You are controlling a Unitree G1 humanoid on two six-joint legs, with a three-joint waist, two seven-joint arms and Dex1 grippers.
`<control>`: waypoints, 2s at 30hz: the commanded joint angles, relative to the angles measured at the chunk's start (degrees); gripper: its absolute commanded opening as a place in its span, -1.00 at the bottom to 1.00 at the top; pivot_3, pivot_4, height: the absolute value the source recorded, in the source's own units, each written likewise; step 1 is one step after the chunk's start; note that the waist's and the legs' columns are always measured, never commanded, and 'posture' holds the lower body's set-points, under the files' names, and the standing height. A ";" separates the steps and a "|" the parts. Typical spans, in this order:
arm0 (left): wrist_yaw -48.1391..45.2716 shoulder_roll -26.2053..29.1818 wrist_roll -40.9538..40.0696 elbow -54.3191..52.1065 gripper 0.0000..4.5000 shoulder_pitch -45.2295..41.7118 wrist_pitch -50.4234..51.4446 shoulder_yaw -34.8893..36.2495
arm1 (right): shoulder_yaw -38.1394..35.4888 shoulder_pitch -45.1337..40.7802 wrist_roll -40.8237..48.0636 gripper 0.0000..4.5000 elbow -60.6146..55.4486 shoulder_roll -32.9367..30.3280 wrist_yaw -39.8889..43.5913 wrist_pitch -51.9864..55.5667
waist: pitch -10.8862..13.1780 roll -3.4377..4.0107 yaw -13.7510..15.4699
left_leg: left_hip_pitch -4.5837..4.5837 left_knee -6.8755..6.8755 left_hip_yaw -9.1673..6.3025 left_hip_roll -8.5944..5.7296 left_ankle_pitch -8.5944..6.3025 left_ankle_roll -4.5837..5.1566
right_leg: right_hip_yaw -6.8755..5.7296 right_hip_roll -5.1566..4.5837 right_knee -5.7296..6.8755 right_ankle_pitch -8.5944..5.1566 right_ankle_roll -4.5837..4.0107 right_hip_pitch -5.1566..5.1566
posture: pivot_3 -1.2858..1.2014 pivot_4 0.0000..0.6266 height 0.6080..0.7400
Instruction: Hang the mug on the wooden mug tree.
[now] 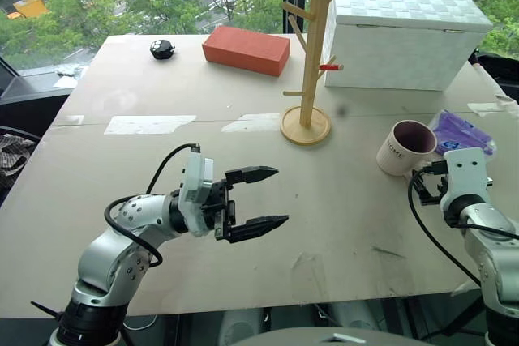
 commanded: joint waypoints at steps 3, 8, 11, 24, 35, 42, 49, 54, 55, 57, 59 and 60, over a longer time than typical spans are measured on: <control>0.39 -0.34 -0.18 -1.91 1.00 -0.15 -1.38 1.09 | 1.13 -1.55 -3.09 0.98 0.19 1.08 -2.60 -1.89 | 0.00 0.00 0.01 | -0.01 -0.01 0.00 0.00 0.00 0.00 | 0.00 0.00 -0.01 0.00 0.00 0.00 | 0.03 -0.52 1.00; 0.98 -0.73 -0.27 -1.67 1.00 -0.57 -1.66 1.22 | 1.93 -2.64 -3.78 0.98 1.54 4.08 -3.85 -1.72 | 0.00 0.00 -0.03 | -0.02 -0.01 0.00 0.00 0.00 0.00 | 0.00 0.00 -0.01 0.00 0.00 -0.01 | 0.03 -0.52 1.00; 1.21 -0.75 -0.32 -1.76 1.00 -0.58 -1.74 1.29 | 1.76 -2.98 -4.43 0.63 2.39 5.10 -4.53 -1.94 | 0.00 0.00 -0.04 | -0.02 -0.01 0.01 0.01 0.00 0.00 | 0.01 0.00 -0.01 0.00 0.00 -0.01 | 0.03 -0.52 1.00; 2.32 -1.60 -1.08 -1.60 1.00 0.88 -2.35 2.01 | 1.81 -4.65 -3.97 -0.97 8.06 3.22 0.04 -13.29 | 0.00 0.00 -0.08 | -0.01 -0.02 0.01 0.01 0.00 0.00 | 0.00 0.01 -0.02 -0.01 0.00 -0.01 | 0.03 -0.52 1.00; 6.26 -5.39 -0.22 -2.42 1.00 4.45 -4.95 4.48 | -0.21 -12.83 2.85 -0.97 18.06 -3.73 14.65 -26.40 | 0.03 0.04 -0.27 | 0.01 -0.03 0.08 0.02 0.00 0.01 | 0.07 0.04 -0.01 0.00 0.00 -0.03 | 0.03 -0.52 1.00; 9.77 -9.00 -0.21 -1.70 1.00 7.46 -8.69 8.84 | 1.91 -24.49 9.15 -0.97 25.26 -11.93 30.08 -28.60 | 0.06 0.03 -0.05 | -0.01 -0.03 0.07 0.02 0.00 0.01 | 0.06 0.04 -0.03 0.04 -0.07 -0.02 | 0.03 -0.52 1.00; 11.52 -9.84 -0.41 -2.80 1.00 10.78 -10.65 11.41 | 6.19 -34.90 13.19 -0.97 22.27 -15.65 37.16 -21.01 | 0.10 0.04 -0.09 | -0.04 -0.07 0.09 0.03 -0.01 0.01 | 0.06 0.01 -0.05 0.08 -0.14 -0.06 | 0.03 -0.52 1.00; 12.01 -10.68 -1.25 -4.34 1.00 12.62 -12.42 12.82 | 11.38 -42.38 11.21 -0.97 21.86 -15.46 35.13 -13.34 | 0.10 0.03 -0.06 | -0.04 -0.07 0.08 0.05 -0.01 0.01 | 0.02 -0.01 -0.04 0.10 -0.18 -0.07 | 0.03 -0.52 1.00; 12.22 -11.06 -1.79 -4.30 1.00 12.89 -12.67 13.24 | 12.22 -44.22 11.05 -0.97 22.40 -15.10 34.66 -11.69 | 0.10 0.03 0.03 | -0.04 -0.07 0.09 0.05 -0.01 0.01 | 0.02 -0.03 -0.04 0.13 -0.23 -0.07 | 0.03 -0.52 1.00; 12.34 -11.39 -2.55 -4.07 1.00 13.07 -13.14 14.01 | 14.07 -48.00 10.71 -0.97 23.79 -14.26 34.44 -9.46 | 0.11 0.03 0.02 | -0.07 -0.07 0.11 0.04 -0.01 0.01 | 0.02 -0.06 -0.05 0.13 -0.25 -0.09 | 0.03 -0.52 1.00; 12.37 -11.49 -3.10 -4.02 1.00 13.04 -13.28 14.39 | 16.16 -51.43 9.86 -0.97 25.90 -13.71 34.92 -8.40 | 0.12 0.03 -0.05 | -0.10 -0.06 0.12 0.04 -0.01 0.01 | 0.02 -0.06 -0.05 0.14 -0.26 -0.11 | 0.03 -0.52 1.00; 12.32 -11.45 -3.24 -4.09 1.00 13.10 -13.34 14.44 | 17.20 -52.70 9.41 -0.97 26.78 -13.78 35.48 -8.14 | 0.11 0.02 -0.05 | -0.10 -0.06 0.13 0.03 -0.01 0.01 | 0.02 -0.07 -0.05 0.14 -0.26 -0.12 | 0.03 -0.52 1.00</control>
